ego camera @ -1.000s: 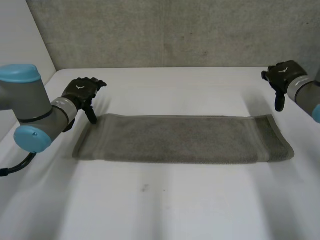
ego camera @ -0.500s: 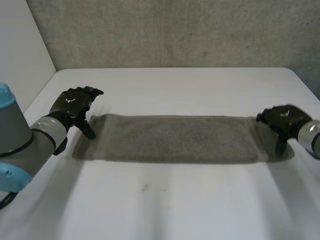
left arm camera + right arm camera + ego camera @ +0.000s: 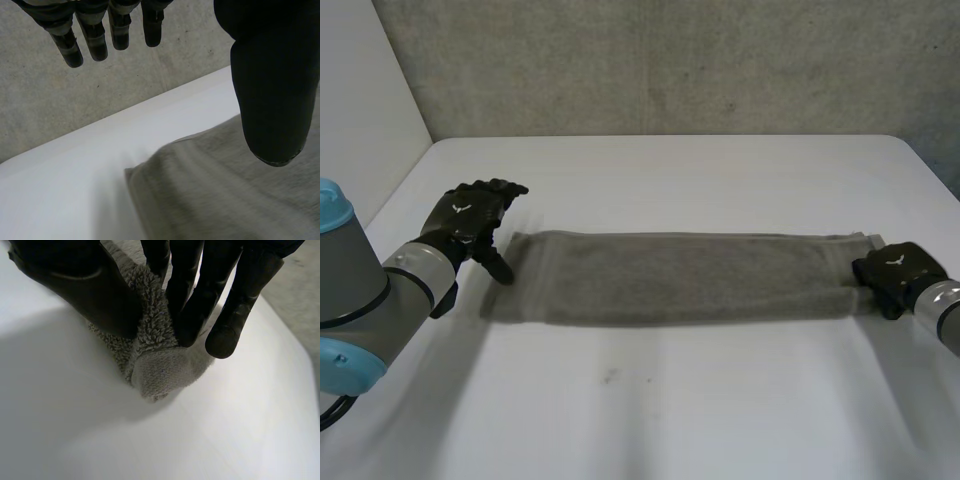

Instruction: Fold the towel.

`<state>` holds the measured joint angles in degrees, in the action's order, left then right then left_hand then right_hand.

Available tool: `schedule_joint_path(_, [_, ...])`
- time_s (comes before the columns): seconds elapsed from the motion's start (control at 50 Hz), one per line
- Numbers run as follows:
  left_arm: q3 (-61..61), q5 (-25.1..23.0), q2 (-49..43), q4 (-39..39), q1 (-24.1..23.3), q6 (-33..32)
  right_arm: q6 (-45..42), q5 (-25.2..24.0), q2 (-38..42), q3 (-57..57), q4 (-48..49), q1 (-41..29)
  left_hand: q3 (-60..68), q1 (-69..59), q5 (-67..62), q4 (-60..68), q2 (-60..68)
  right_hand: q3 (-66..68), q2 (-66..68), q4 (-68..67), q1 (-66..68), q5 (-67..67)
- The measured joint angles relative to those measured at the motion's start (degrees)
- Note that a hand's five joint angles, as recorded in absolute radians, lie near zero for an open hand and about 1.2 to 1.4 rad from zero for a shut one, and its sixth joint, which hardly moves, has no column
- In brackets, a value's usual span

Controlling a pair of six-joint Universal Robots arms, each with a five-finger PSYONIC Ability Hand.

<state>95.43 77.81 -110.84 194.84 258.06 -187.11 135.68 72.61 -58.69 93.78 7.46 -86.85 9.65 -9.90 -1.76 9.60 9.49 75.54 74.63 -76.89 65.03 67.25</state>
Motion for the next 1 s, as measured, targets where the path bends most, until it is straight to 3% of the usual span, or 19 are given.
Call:
schedule_joint_path(0.36, [0.11,0.07,0.33,0.01,0.03,0.16,-5.83,2.18,-4.18,-7.99,-0.05,8.67,0.0,0.0,0.0,-0.04,-0.01,0.34,0.0,0.0,0.01,0.01])
schedule_joint_path(0.48, [0.07,0.06,0.36,0.01,0.08,0.17,-6.71,3.14,-4.81,-14.54,-3.53,6.87,0.0,0.0,0.0,-0.04,-0.01,1.03,0.0,0.0,0.01,0.01])
schedule_joint_path(0.66, [0.06,0.06,0.55,0.01,0.16,0.15,-5.87,7.13,-2.33,-27.11,-7.62,-12.86,0.0,0.0,0.0,-0.04,-0.03,1.66,0.49,0.0,0.01,0.02])
schedule_joint_path(0.76, [0.0,0.07,0.7,0.01,0.45,0.1,-5.99,9.78,3.16,-33.45,-7.52,-30.49,0.0,0.0,0.0,-0.04,-0.03,1.78,0.6,0.0,0.01,0.02])
schedule_joint_path(0.86, [-0.11,0.04,0.78,0.03,0.93,0.08,-6.37,10.03,9.47,-36.18,-6.84,-43.36,0.0,0.0,0.0,-0.04,-0.04,1.84,0.6,0.0,0.01,0.02])
schedule_joint_path(1.0, [-0.21,-0.01,0.78,0.11,1.43,0.01,-8.14,9.56,17.28,-36.17,-6.63,-53.31,0.0,0.0,0.0,-0.04,-0.04,0.84,-0.19,0.99,-0.05,-1.1])
